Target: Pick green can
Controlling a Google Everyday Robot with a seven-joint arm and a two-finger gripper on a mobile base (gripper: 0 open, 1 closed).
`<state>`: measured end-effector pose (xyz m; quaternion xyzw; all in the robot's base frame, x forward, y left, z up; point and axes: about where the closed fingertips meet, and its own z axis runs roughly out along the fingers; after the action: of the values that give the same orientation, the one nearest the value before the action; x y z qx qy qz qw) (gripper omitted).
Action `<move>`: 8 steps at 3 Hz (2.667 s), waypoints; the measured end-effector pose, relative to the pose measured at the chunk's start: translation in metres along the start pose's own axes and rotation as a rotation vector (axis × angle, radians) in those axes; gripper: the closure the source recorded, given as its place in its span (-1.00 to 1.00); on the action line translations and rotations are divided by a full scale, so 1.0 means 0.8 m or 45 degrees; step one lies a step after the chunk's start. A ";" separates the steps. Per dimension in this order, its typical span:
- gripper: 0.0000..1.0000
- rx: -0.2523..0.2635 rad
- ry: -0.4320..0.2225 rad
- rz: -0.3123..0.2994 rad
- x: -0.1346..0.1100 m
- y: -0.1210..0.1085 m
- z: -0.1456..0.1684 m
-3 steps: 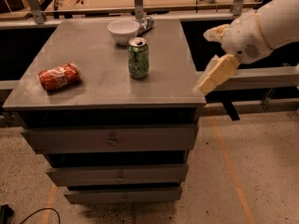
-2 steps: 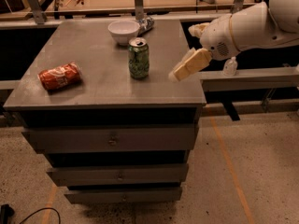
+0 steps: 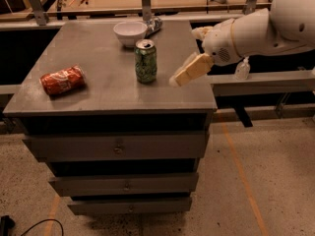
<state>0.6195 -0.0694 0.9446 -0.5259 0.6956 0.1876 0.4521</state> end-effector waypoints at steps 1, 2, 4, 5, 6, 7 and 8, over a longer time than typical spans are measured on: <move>-1.00 0.010 -0.088 0.034 -0.002 -0.015 0.050; -1.00 -0.008 -0.147 0.111 0.006 -0.025 0.097; -0.47 -0.190 -0.218 0.203 0.004 -0.024 0.191; -0.03 -0.282 -0.236 0.155 -0.013 -0.013 0.212; 0.46 -0.285 -0.295 0.126 -0.030 -0.009 0.201; 0.91 -0.249 -0.385 0.098 -0.071 -0.005 0.164; 1.00 -0.228 -0.462 0.025 -0.128 0.005 0.122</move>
Offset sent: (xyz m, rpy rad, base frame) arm 0.0817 0.0666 -0.0678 0.2261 0.0669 -0.0375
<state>0.6619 0.0613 0.9776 -0.5148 0.5884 0.3447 0.5195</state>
